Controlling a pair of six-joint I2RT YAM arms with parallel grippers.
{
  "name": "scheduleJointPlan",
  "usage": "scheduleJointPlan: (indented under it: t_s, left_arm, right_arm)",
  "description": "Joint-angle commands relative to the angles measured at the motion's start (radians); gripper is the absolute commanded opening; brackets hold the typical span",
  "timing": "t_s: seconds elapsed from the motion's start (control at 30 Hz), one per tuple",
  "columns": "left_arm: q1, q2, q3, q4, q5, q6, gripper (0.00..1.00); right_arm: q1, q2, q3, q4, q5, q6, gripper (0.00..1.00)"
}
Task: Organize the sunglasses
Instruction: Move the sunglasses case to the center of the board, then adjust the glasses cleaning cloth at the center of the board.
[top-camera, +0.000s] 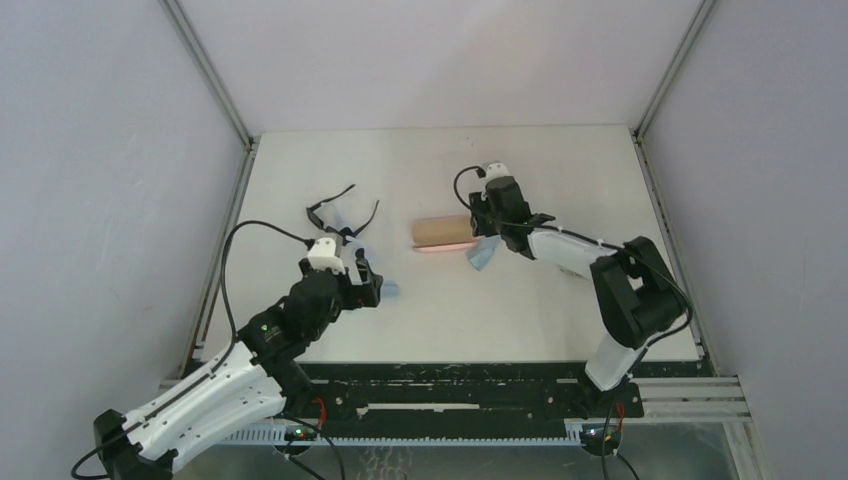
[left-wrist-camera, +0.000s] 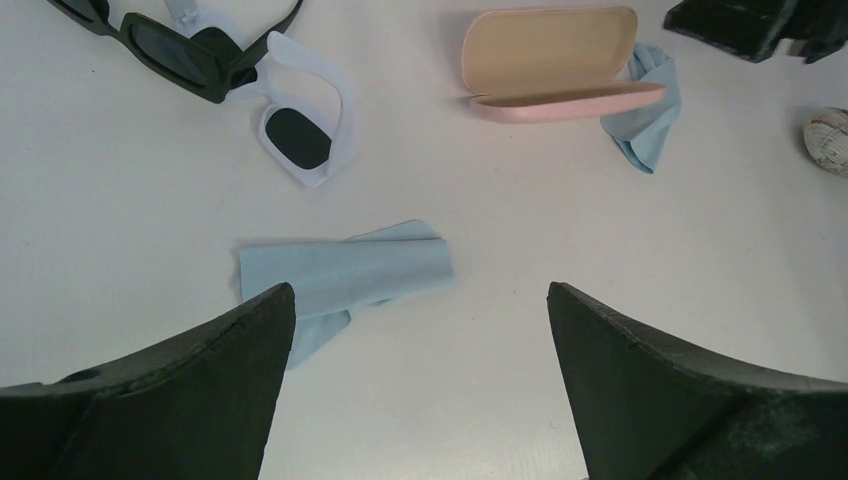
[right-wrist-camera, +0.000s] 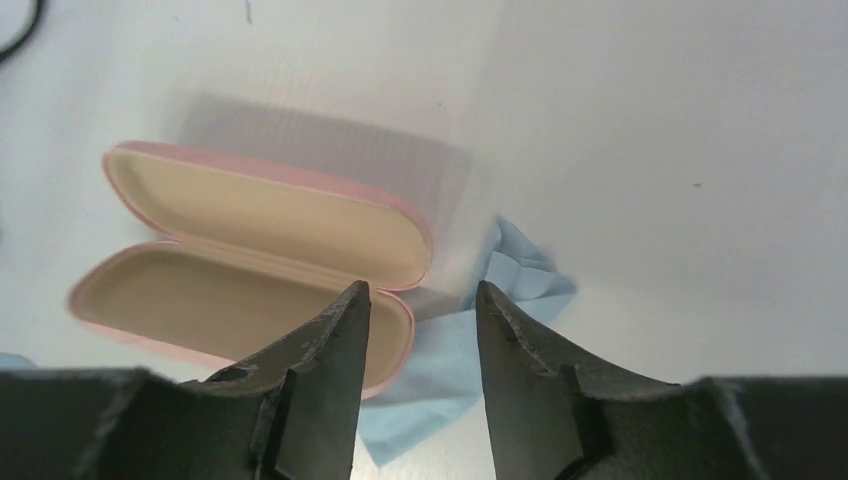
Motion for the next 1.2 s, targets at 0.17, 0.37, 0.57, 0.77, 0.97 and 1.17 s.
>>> scheduleJointPlan:
  t_s: [0.17,0.37,0.57,0.77,0.97,1.17]
  left_arm:
    - [0.015,0.031,-0.021,0.004,-0.013,-0.088,0.98]
    - [0.015,0.062,-0.079,0.0,-0.024,-0.202,0.85]
    - [0.023,0.173,-0.096,0.03,-0.058,-0.247,0.76]
    - [0.071,0.352,-0.079,0.147,-0.046,-0.225,0.68]
    - [0.093,0.507,-0.029,0.199,-0.046,-0.197,0.56]
    - [0.096,0.618,-0.002,0.236,-0.016,-0.191,0.46]
  right_arm:
    - [0.014,-0.393,-0.2,-0.074,0.048,0.131,0.43]
    - [0.18,-0.488,-0.328,-0.126,0.082,0.189,0.44]
    - [0.35,-0.505,-0.368,-0.144,0.165,0.262,0.45]
    - [0.405,-0.499,-0.376,-0.135,0.186,0.304,0.45]
    - [0.412,-0.509,-0.381,-0.14,0.194,0.306,0.45]
    - [0.412,-0.528,-0.397,-0.147,0.205,0.305,0.45]
